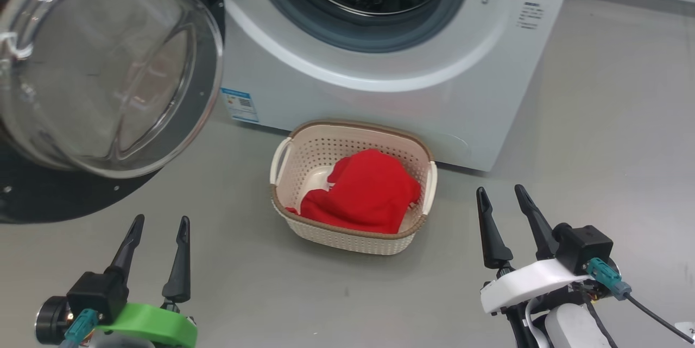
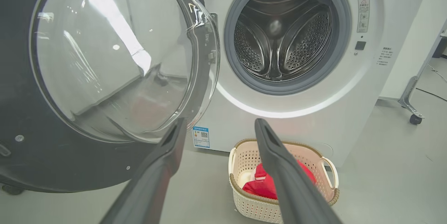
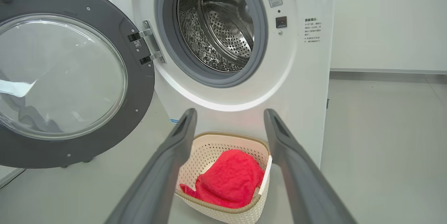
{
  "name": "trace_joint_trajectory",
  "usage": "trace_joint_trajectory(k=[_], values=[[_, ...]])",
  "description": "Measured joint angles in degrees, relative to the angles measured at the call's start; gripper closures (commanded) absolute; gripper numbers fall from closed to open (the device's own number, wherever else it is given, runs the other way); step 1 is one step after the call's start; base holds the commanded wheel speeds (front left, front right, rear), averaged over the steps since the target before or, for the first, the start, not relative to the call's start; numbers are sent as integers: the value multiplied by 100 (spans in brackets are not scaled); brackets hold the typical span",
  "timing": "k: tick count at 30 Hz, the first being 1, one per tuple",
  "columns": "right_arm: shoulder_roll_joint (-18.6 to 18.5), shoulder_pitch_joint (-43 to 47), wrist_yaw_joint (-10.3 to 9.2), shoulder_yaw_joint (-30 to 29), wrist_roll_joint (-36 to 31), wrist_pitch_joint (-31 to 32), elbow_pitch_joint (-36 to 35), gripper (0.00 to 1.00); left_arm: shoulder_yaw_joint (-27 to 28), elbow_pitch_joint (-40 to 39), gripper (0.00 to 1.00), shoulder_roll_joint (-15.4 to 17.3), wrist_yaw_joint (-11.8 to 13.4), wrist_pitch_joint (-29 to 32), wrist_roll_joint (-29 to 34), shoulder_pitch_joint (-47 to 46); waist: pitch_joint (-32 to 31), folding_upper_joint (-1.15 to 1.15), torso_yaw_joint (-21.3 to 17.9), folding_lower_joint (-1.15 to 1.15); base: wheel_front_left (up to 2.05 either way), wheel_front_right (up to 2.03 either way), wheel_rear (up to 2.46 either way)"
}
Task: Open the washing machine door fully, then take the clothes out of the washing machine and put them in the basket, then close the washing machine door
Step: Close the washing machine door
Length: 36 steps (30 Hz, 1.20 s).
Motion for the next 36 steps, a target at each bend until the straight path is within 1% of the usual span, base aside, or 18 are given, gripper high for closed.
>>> trace_joint_trajectory(k=[8, 15, 21, 26, 32, 36], values=[[-2, -2, 55, 127, 60, -1, 102, 0, 13, 3, 0, -2, 45, 0, 55, 4, -69, 0, 527, 0, 0, 0, 0], [-3, -1, 59, 179, 118, 0, 126, 0, -34, 9, 0, -5, 94, 0, 210, 10, -162, 0, 988, 0, 0, 0, 0], [-2, -40, 121, 506, 156, 0, 185, 0, 181, -81, 0, -7, 159, -1, 202, 61, -184, 0, 1333, 0, 0, 0, 0], [-5, -221, 141, 635, 156, 0, 242, 0, 318, -198, 0, -8, 203, 0, 196, 211, -135, 0, 1493, 0, 0, 0, 0], [-11, -346, 145, 750, 154, 0, 368, 0, 409, -294, 0, -25, 253, 0, 179, 240, -51, 0, 1577, 0, 0, 0, 0], [-14, -413, 191, 802, 156, 0, 432, 0, 485, -370, 0, -46, 298, -1, 152, 272, -45, 0, 1602, 0, 0, 0, 0]])
